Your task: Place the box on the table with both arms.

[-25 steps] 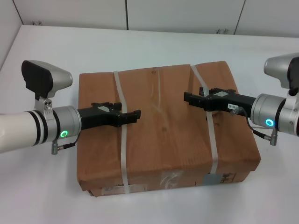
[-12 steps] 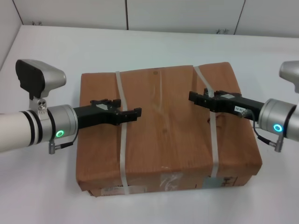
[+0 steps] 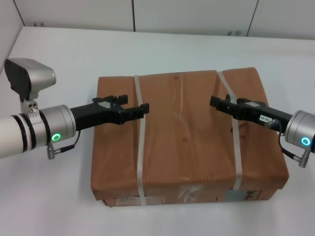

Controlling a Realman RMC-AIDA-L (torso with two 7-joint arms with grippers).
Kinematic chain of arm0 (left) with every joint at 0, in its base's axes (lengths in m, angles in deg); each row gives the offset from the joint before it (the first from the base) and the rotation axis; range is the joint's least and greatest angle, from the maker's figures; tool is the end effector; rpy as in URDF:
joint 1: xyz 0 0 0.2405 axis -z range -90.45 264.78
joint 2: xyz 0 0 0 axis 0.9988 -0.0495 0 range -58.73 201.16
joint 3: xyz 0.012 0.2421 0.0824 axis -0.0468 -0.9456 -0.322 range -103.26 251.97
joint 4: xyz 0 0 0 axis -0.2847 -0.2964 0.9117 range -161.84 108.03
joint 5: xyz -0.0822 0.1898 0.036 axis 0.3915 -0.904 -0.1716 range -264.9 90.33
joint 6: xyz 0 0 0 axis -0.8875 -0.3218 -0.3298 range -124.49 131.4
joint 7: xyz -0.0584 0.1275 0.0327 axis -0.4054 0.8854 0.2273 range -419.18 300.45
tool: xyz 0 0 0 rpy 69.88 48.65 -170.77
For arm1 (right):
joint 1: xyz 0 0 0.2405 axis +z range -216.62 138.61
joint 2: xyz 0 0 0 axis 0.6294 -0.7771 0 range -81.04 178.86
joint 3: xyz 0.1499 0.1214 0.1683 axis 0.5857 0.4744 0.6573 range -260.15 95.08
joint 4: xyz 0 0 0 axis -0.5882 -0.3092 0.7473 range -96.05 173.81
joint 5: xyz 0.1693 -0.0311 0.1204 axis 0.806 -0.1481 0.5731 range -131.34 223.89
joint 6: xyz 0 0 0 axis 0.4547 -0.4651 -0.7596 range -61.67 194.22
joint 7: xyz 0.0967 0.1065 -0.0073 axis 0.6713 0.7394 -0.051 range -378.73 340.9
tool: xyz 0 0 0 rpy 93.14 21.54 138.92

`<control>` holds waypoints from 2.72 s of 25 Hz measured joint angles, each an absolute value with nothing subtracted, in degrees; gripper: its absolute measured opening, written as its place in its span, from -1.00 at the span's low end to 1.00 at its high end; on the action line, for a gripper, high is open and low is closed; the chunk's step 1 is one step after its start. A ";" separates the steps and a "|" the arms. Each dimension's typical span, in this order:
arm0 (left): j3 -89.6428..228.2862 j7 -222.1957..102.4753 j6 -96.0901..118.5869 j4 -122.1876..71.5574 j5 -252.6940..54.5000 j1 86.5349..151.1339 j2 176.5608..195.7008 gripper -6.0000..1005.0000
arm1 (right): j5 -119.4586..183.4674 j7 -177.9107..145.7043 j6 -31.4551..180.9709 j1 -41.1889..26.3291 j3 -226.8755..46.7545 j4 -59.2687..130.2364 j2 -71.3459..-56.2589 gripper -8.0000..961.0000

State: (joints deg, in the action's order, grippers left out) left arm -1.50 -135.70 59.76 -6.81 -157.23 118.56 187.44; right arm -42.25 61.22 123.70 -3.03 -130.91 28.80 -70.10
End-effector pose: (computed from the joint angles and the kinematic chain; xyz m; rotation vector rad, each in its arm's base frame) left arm -0.2811 0.3607 -0.0542 -2.3813 -0.9660 -0.6620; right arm 0.2887 0.3585 -0.0690 -2.2279 1.2479 0.7433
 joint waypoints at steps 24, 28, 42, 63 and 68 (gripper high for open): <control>-1.23 -135.12 59.55 -7.47 -157.16 118.27 187.44 0.70 | -41.96 64.56 116.20 -4.43 -133.03 27.80 -70.17 0.51; -1.23 -135.07 59.53 -7.48 -157.23 118.17 187.41 0.70 | -41.96 64.58 116.50 -4.86 -132.56 27.65 -70.18 0.52; -1.38 -135.02 61.10 -7.29 -157.42 117.69 186.94 0.70 | -42.03 64.06 123.39 -9.07 -132.45 22.23 -70.18 0.58; -1.28 -122.79 91.32 -6.86 -157.87 117.04 181.88 0.70 | -48.68 40.72 153.98 -11.84 -131.57 12.72 -69.64 0.65; -1.59 -121.83 96.57 -6.58 -157.89 117.51 180.50 0.70 | -53.75 40.55 162.40 -11.36 -131.15 10.83 -69.58 0.75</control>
